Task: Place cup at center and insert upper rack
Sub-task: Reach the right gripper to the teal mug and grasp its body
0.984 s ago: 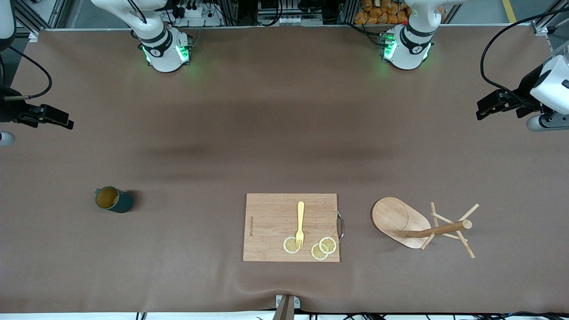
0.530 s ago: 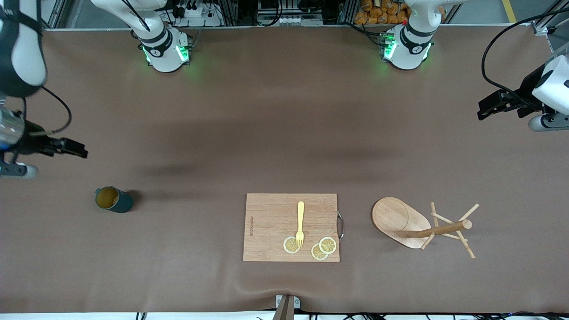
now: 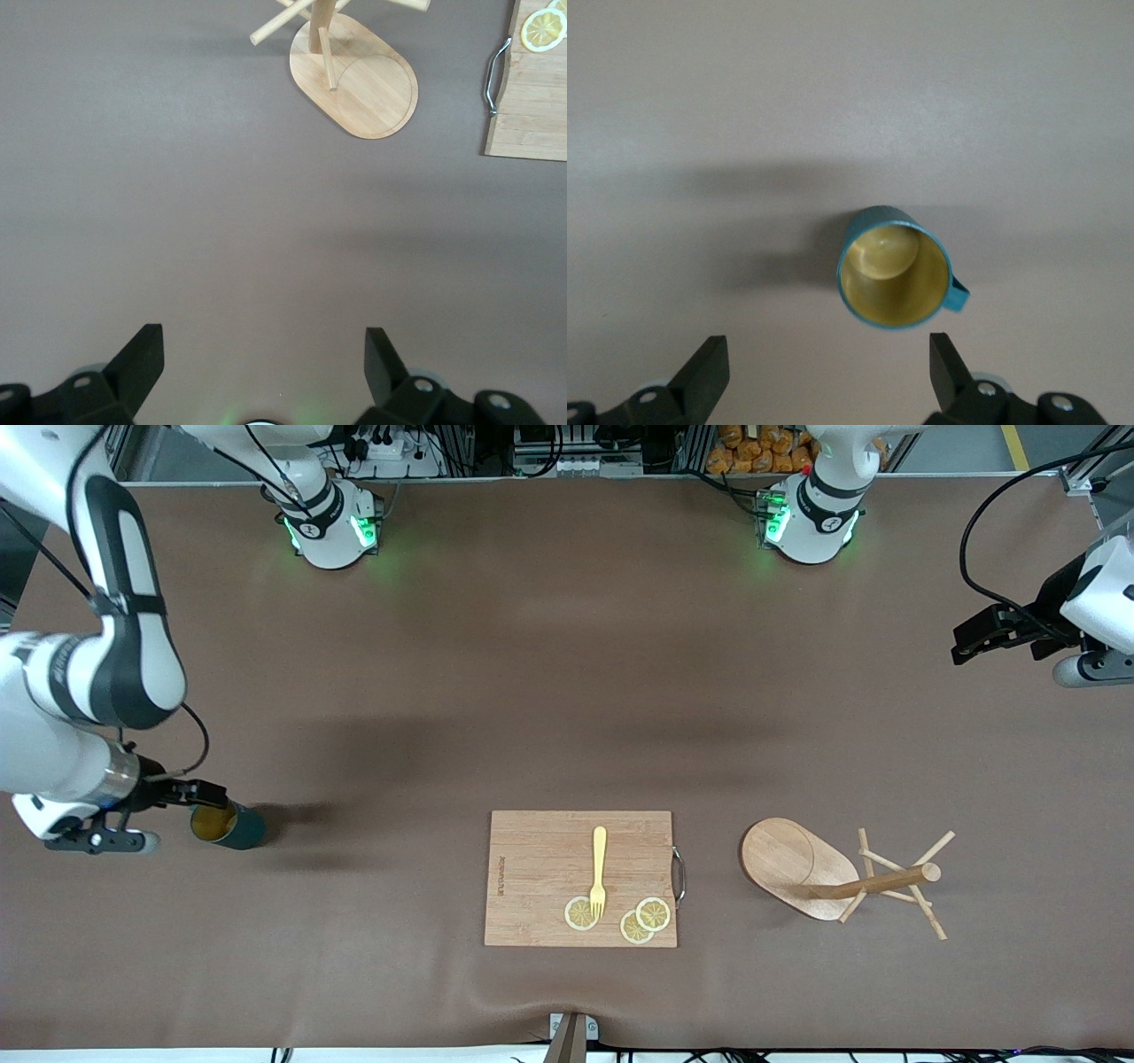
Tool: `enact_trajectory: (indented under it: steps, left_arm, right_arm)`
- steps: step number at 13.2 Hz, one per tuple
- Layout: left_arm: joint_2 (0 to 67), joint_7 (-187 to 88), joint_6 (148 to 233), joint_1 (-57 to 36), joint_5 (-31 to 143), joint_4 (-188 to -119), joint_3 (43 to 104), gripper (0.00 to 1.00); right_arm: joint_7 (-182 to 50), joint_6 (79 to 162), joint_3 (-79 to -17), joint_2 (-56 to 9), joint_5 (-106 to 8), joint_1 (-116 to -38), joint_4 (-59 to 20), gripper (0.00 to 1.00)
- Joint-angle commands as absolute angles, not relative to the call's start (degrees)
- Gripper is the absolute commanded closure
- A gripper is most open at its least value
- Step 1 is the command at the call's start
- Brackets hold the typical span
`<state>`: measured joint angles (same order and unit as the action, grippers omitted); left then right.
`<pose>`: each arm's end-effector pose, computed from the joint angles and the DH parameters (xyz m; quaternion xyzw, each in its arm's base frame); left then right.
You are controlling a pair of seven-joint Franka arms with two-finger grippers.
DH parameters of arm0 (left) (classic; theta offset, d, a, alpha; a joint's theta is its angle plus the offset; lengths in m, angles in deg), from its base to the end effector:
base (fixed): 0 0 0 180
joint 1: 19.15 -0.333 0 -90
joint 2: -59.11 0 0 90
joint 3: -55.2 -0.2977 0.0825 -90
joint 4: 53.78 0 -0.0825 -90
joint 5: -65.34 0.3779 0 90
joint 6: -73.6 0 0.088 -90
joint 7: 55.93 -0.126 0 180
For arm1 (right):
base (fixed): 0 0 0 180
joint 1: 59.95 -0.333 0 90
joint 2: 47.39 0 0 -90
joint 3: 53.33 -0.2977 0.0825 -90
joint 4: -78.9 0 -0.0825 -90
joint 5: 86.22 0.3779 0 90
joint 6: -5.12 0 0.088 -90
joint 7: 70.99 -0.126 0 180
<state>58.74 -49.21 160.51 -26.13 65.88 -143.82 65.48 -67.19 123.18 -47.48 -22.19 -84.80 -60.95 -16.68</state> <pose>0.5422 -0.0297 0.5789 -0.9991 -0.0299 0.0300 0.0068 0.6485 -0.0477 0.3160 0.9996 -0.0109 -0.0233 0.0093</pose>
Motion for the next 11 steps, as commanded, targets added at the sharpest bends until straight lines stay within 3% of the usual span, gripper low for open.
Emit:
enact_trajectory:
  steps: [1,11]
  left_arm:
    - [58.67,-48.99,159.91,-26.54,66.22,-143.34,65.92,0.00]
    - [58.32,-49.34,159.82,-26.54,66.22,-143.52,65.92,0.00]
  right_arm:
    - [-66.07,124.47,-47.36,-18.93,-84.28,-60.92,-15.49,0.00]
    - [-63.96,131.24,-47.45,-11.89,-83.93,-61.01,-15.49,0.00]
